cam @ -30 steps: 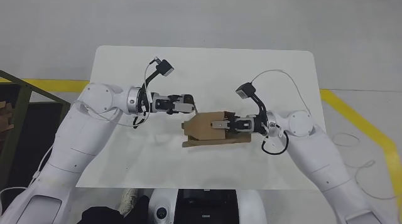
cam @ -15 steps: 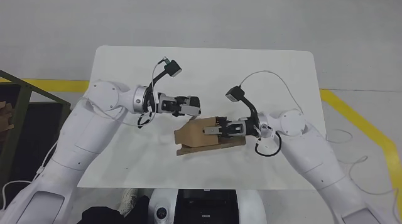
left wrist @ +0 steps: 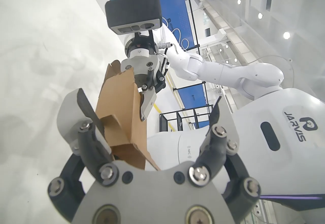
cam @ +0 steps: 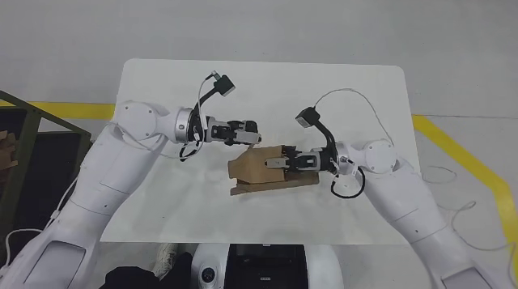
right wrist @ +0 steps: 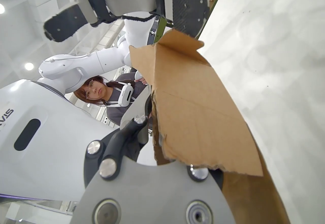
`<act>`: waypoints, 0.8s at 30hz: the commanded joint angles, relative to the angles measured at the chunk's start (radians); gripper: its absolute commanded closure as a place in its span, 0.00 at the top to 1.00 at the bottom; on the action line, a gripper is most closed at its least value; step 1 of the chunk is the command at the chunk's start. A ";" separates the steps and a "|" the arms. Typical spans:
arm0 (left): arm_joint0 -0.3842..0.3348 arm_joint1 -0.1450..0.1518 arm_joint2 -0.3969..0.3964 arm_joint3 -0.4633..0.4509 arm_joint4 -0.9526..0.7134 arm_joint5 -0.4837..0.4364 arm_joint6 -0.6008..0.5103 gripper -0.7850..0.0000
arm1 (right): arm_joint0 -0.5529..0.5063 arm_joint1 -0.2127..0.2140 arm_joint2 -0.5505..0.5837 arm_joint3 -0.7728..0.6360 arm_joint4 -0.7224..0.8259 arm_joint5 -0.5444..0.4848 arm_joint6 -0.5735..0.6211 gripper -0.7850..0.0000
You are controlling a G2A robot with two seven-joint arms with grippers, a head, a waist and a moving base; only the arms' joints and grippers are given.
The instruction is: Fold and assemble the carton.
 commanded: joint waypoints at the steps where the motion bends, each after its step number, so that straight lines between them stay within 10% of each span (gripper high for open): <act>1: 0.015 0.005 -0.020 -0.012 0.006 -0.001 0.007 1.00 | -0.005 0.005 0.020 0.001 0.006 -0.003 -0.004 0.00; 24: 0.063 0.012 -0.018 -0.106 0.041 0.015 0.019 1.00 | -0.074 0.022 0.132 -0.016 0.024 0.048 -0.186 0.00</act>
